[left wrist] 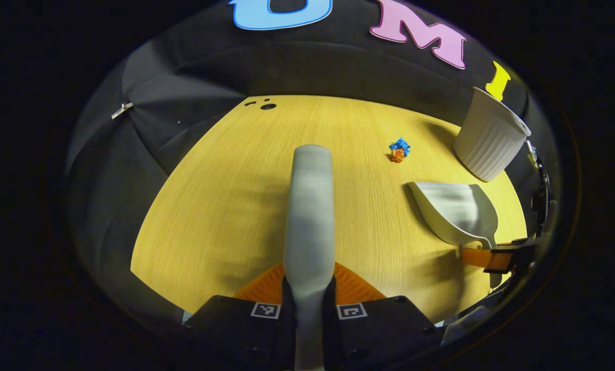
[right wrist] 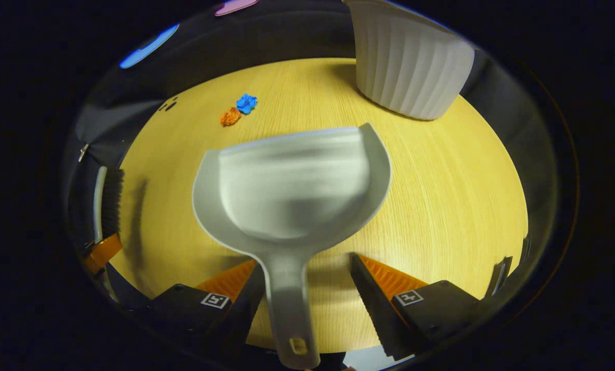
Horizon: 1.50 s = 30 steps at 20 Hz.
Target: Pick up the small broom and dustpan from the desktop, sweep the trash into the dustpan with the broom, and then empty the trash into the garbage bin.
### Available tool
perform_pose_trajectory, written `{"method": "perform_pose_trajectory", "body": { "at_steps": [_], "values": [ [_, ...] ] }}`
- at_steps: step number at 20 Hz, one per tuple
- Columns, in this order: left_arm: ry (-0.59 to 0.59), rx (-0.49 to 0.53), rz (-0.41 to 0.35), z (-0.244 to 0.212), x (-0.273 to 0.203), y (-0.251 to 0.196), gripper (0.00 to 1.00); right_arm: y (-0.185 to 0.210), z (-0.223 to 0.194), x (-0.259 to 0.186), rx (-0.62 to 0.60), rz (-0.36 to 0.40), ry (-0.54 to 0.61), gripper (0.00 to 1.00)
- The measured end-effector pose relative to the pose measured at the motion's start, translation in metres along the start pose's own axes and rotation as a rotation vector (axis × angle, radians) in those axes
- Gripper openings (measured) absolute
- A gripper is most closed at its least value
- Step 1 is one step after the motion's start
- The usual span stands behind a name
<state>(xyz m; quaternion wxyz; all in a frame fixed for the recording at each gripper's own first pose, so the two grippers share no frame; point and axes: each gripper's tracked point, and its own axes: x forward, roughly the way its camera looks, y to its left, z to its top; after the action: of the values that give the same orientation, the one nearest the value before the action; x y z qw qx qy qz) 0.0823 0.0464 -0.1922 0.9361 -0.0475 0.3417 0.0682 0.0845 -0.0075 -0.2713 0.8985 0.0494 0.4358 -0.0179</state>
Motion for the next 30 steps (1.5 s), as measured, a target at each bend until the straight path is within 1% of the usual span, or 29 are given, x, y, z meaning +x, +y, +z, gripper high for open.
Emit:
{"method": "perform_pose_trajectory", "body": {
  "at_steps": [1,4,6,7,8,9,10,11,12,13,14,15,16,17,18,19,21,22,23,26,27,28,29,30],
  "values": [
    [-0.011,-0.007,0.013,0.001,-0.001,0.002,0.25,0.000,-0.001,0.003,-0.014,-0.004,0.007,0.94],
    [-0.006,-0.028,0.029,0.001,0.000,0.002,0.25,-0.004,0.002,0.004,-0.062,-0.028,0.006,0.85],
    [-0.001,-0.035,0.038,0.003,0.003,0.002,0.25,-0.002,0.003,0.005,-0.089,-0.012,0.005,0.71],
    [0.000,-0.039,0.041,0.004,0.006,0.000,0.25,-0.002,0.004,0.004,-0.099,-0.005,0.005,0.53],
    [0.003,-0.041,0.043,0.006,0.010,-0.001,0.26,-0.001,0.004,0.003,-0.103,0.008,0.012,0.49],
    [0.006,-0.042,0.043,0.007,0.013,-0.003,0.26,0.000,0.004,0.004,-0.112,0.022,0.018,0.36],
    [0.008,-0.040,0.044,0.009,0.017,-0.005,0.26,0.000,0.003,0.006,-0.122,0.037,0.027,0.41],
    [0.009,-0.036,0.042,0.011,0.021,-0.007,0.26,0.000,0.004,0.004,-0.128,0.053,0.031,0.40],
    [0.010,-0.028,0.038,0.016,0.025,-0.010,0.25,0.000,0.003,0.004,-0.132,0.072,0.038,0.43],
    [0.011,-0.016,0.033,0.020,0.030,-0.012,0.25,0.000,0.003,0.004,-0.130,0.094,0.049,0.37],
    [0.011,-0.002,0.027,0.027,0.034,-0.015,0.26,0.000,0.003,0.003,-0.125,0.113,0.057,0.36],
    [0.010,0.012,0.017,0.034,0.038,-0.019,0.27,-0.001,0.003,0.002,-0.121,0.129,0.067,0.39],
    [0.012,0.024,0.002,0.041,0.044,-0.024,0.27,-0.003,0.003,0.003,-0.128,0.136,0.071,0.39],
    [0.014,0.036,-0.011,0.048,0.047,-0.027,0.25,-0.007,0.003,0.002,-0.145,0.135,0.070,0.35],
    [0.019,0.050,-0.024,0.056,0.053,-0.031,0.24,-0.009,0.003,0.003,-0.172,0.133,0.069,0.35],
    [0.021,0.068,-0.033,0.064,0.060,-0.033,0.25,-0.011,0.004,0.003,-0.192,0.136,0.065,0.35],
    [0.020,0.117,-0.033,0.083,0.072,-0.035,0.27,-0.015,0.011,-0.001,-0.198,0.142,0.034,0.34],
    [0.022,0.138,-0.034,0.092,0.079,-0.038,0.26,-0.019,0.012,-0.002,-0.209,0.138,0.031,0.39],
    [0.022,0.154,-0.043,0.101,0.086,-0.042,0.25,-0.023,0.012,-0.005,-0.208,0.138,0.030,0.34],
    [0.025,0.196,-0.075,0.127,0.112,-0.058,0.25,-0.031,0.013,-0.007,-0.185,0.146,0.039,0.34],
    [0.034,0.223,-0.093,0.133,0.120,-0.065,0.25,-0.034,0.012,-0.009,-0.185,0.148,0.042,0.34],
    [0.039,0.257,-0.105,0.140,0.129,-0.071,0.25,-0.037,0.013,-0.009,-0.192,0.147,0.045,0.39],
    [0.036,0.294,-0.106,0.149,0.137,-0.074,0.26,-0.040,0.013,-0.008,-0.201,0.143,0.046,0.34],
    [0.034,0.332,-0.102,0.156,0.145,-0.077,0.26,-0.043,0.013,-0.008,-0.208,0.142,0.050,0.34]
  ]
}}
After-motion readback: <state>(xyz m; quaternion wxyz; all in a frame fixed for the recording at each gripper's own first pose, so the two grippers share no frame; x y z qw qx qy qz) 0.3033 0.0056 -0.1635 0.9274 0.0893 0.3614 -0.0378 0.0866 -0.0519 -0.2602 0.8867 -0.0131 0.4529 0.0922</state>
